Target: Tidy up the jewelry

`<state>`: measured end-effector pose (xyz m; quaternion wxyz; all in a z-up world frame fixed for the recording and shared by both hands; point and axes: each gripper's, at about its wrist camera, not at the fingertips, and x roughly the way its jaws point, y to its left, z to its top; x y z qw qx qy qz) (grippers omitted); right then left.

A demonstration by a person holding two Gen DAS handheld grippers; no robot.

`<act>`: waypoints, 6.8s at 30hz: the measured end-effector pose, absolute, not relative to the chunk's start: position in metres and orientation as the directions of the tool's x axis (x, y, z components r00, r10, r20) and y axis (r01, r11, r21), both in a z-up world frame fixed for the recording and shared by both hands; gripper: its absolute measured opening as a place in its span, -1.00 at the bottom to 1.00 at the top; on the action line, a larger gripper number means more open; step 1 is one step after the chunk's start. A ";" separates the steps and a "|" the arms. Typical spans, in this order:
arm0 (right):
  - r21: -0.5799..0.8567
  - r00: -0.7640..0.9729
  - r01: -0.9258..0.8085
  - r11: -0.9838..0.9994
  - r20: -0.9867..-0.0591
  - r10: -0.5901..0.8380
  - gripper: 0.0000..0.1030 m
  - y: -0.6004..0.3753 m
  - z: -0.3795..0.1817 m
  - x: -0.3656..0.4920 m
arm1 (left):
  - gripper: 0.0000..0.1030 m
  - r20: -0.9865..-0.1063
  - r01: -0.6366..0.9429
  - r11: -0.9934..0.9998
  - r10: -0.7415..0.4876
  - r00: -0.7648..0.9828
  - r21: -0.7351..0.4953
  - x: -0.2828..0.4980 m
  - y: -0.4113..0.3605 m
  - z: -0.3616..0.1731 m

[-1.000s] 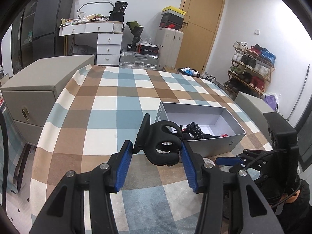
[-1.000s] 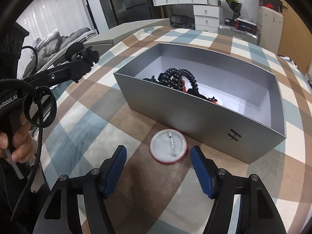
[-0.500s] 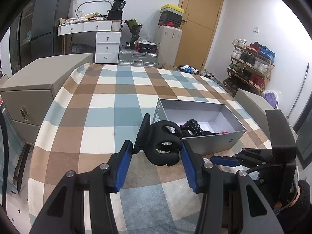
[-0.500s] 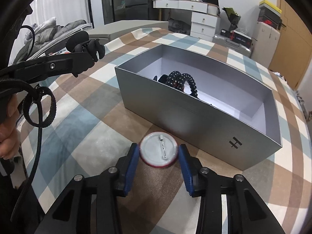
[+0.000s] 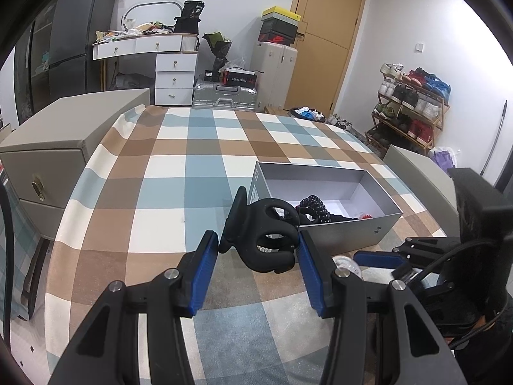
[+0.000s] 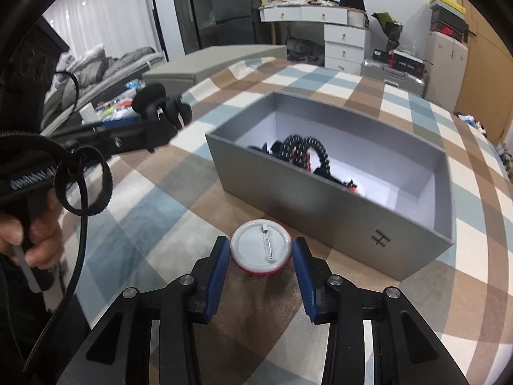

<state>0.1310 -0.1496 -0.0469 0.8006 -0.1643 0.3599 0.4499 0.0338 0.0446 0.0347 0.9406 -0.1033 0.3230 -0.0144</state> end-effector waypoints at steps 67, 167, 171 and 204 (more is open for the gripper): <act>0.257 0.478 -0.699 0.667 -0.526 0.704 -0.23 -0.212 -0.002 0.194 | -0.14 -0.569 0.043 0.989 -0.118 0.814 -0.144 0.084 -0.002 0.035; 0.119 0.592 -0.743 0.659 -0.342 0.730 1.00 -0.228 -0.012 0.152 | 0.97 -0.452 -0.015 0.998 -0.013 0.892 -0.058 0.043 -0.008 0.028; 0.106 0.590 -0.747 0.656 -0.350 0.728 1.00 -0.226 -0.013 0.151 | 0.97 -0.456 -0.023 0.998 -0.003 0.890 -0.051 0.043 -0.008 0.028; 0.121 0.585 -0.741 0.660 -0.366 0.724 1.00 -0.227 -0.015 0.155 | 0.97 -0.479 -0.039 0.996 -0.004 0.878 -0.080 0.045 -0.005 0.027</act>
